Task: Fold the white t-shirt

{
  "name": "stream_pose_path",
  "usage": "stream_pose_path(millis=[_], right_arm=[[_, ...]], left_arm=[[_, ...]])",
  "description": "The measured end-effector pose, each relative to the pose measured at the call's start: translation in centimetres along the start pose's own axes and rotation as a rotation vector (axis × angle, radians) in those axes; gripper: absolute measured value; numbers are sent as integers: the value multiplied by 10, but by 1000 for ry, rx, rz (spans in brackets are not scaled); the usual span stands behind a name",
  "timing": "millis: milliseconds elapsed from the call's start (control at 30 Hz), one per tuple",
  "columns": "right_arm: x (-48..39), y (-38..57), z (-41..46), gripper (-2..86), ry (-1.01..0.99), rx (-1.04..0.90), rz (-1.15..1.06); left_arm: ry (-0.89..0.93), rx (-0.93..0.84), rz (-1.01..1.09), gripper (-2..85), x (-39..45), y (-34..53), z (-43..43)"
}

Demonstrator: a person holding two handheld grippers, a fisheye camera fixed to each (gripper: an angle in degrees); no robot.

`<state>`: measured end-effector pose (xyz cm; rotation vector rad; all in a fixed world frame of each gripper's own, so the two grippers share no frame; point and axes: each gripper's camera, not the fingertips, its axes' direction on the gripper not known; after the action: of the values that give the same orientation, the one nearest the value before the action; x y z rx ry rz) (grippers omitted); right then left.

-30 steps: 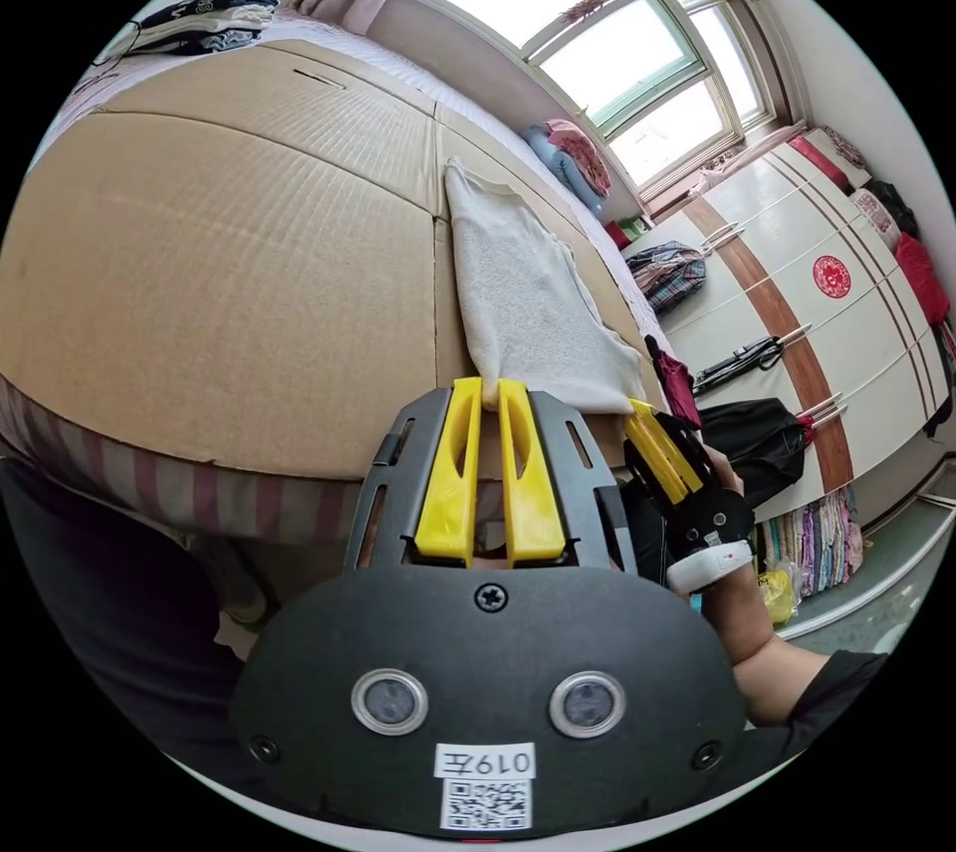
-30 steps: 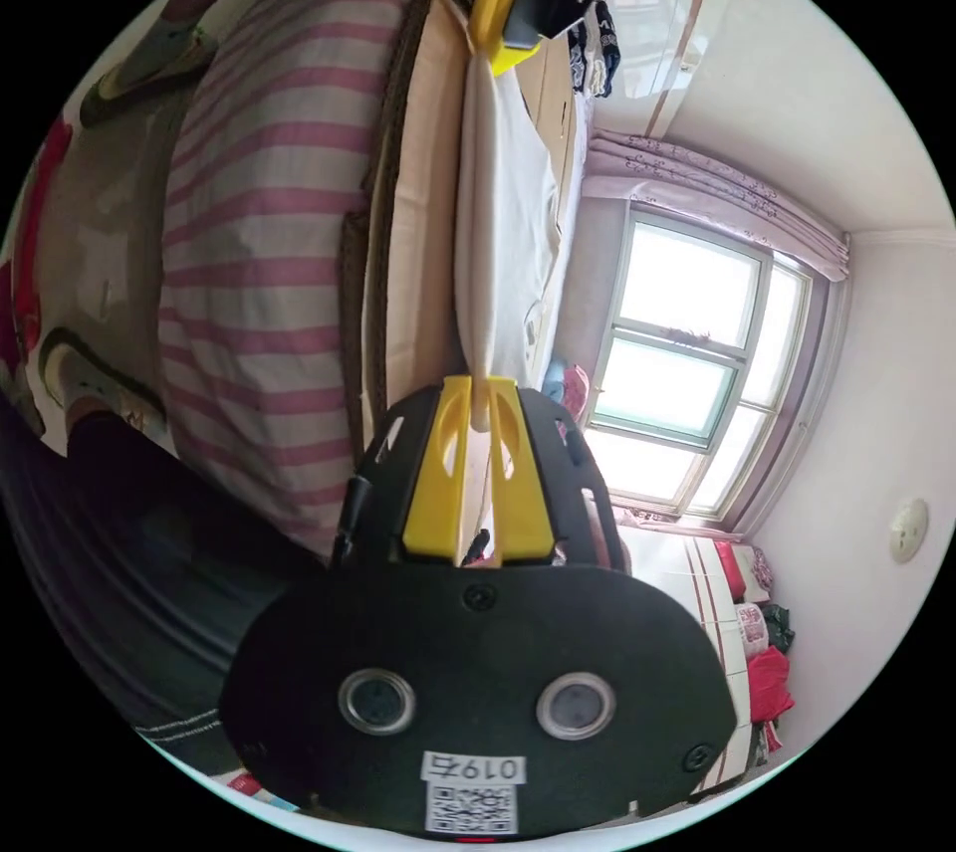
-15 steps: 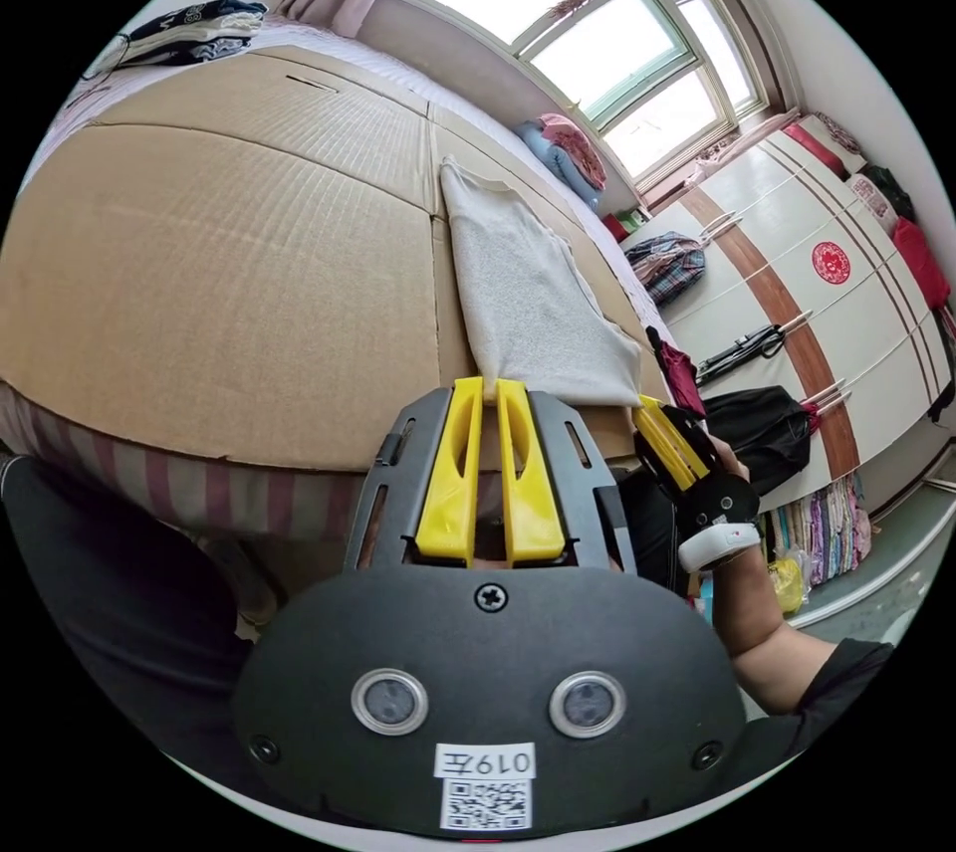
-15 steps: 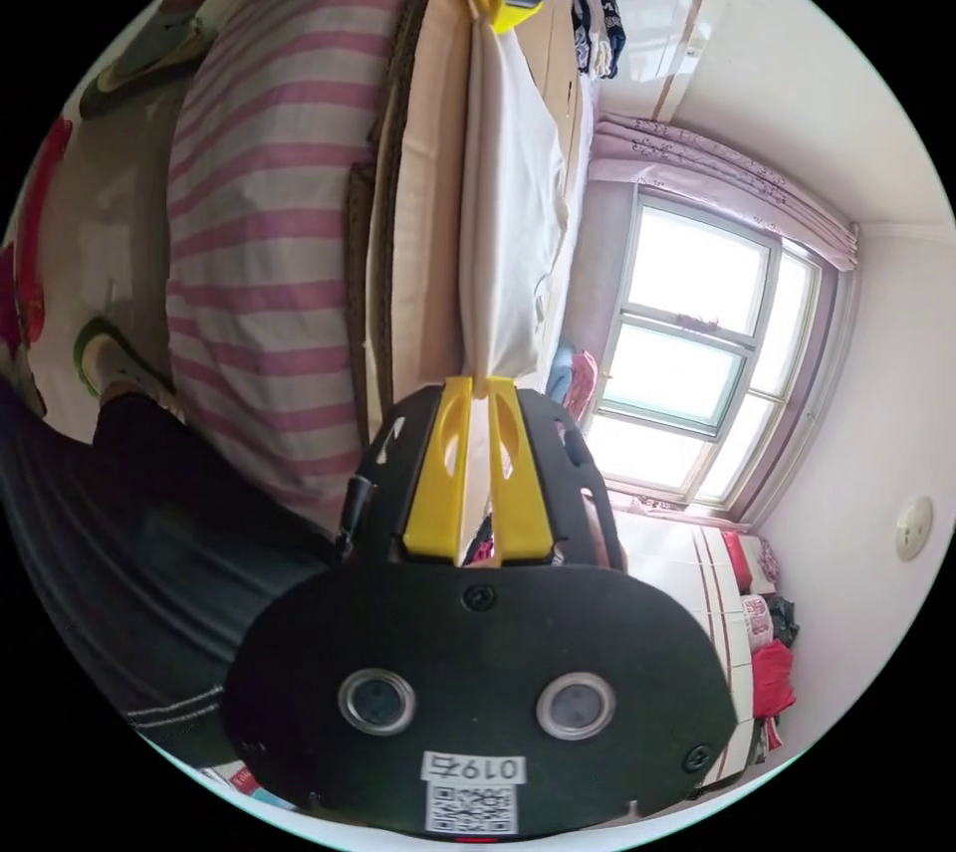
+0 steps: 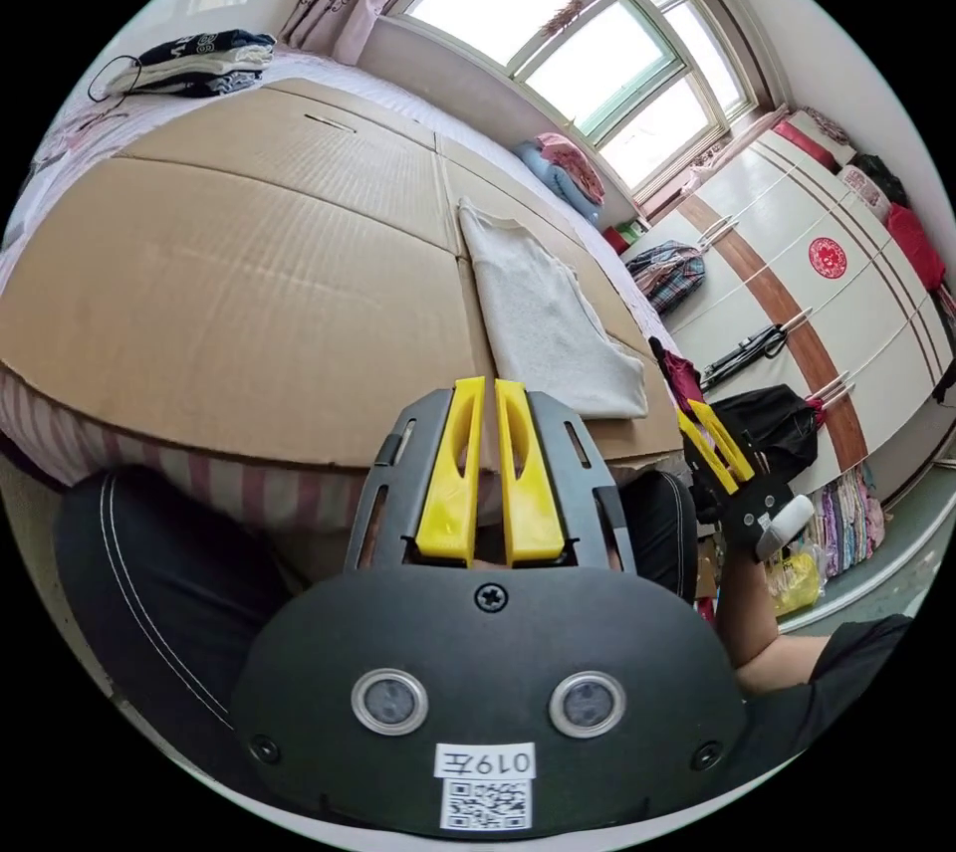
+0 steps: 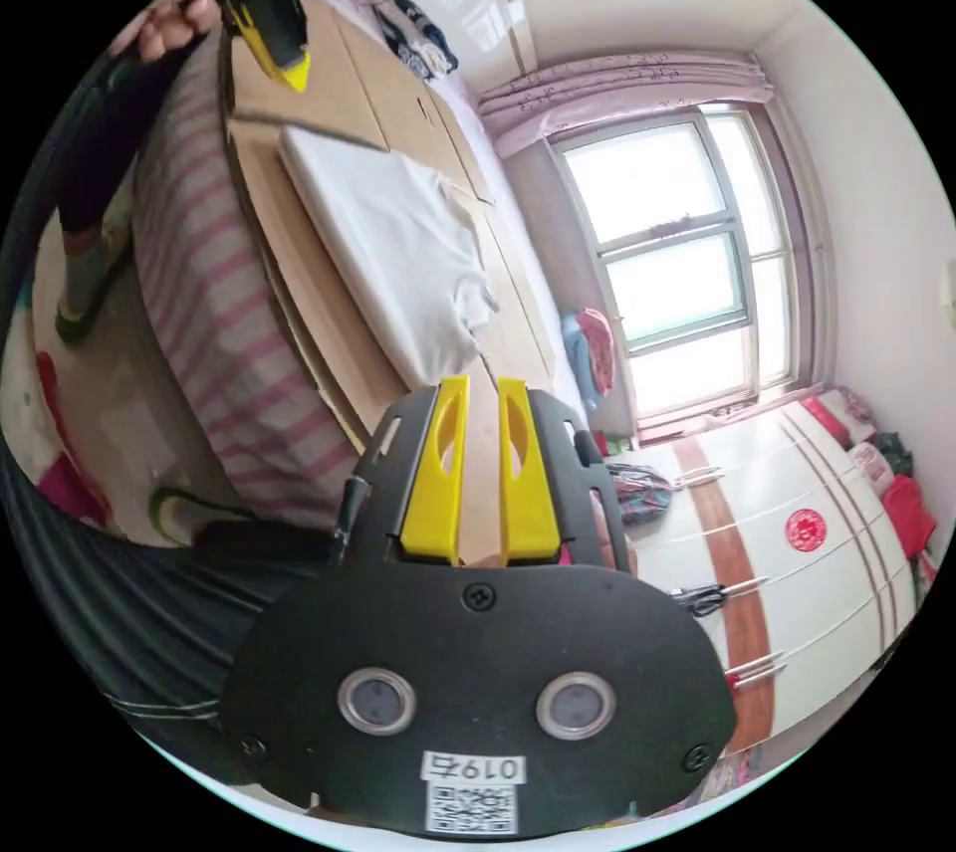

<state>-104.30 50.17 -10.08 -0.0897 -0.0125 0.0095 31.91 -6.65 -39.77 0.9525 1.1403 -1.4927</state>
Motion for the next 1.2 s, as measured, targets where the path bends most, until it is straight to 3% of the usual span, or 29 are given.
stream_pose_path(millis=[167, 333, 500, 800, 967, 1200], right_arm=[[-29, -34, -10, 58, -90, 109, 24], [-54, -54, -9, 61, -157, 194, -13], [-72, -56, 3, 66, -179, 219, -42], [-81, -56, 15, 83, -226, 239, -41], [-88, -59, 15, 13, -219, 248, -18], [-89, -65, 10, -1, -229, 265, 10]], left_arm=[[-21, -25, 20, 38, -16, -105, 44], [87, -138, -81, 44, -53, -201, 114], [29, -210, -43, 57, -48, -267, 175], [-51, -268, -12, 43, -39, -317, 234], [-79, -263, 15, 21, -30, -335, 252], [-143, -252, 62, 11, -14, -353, 275]])
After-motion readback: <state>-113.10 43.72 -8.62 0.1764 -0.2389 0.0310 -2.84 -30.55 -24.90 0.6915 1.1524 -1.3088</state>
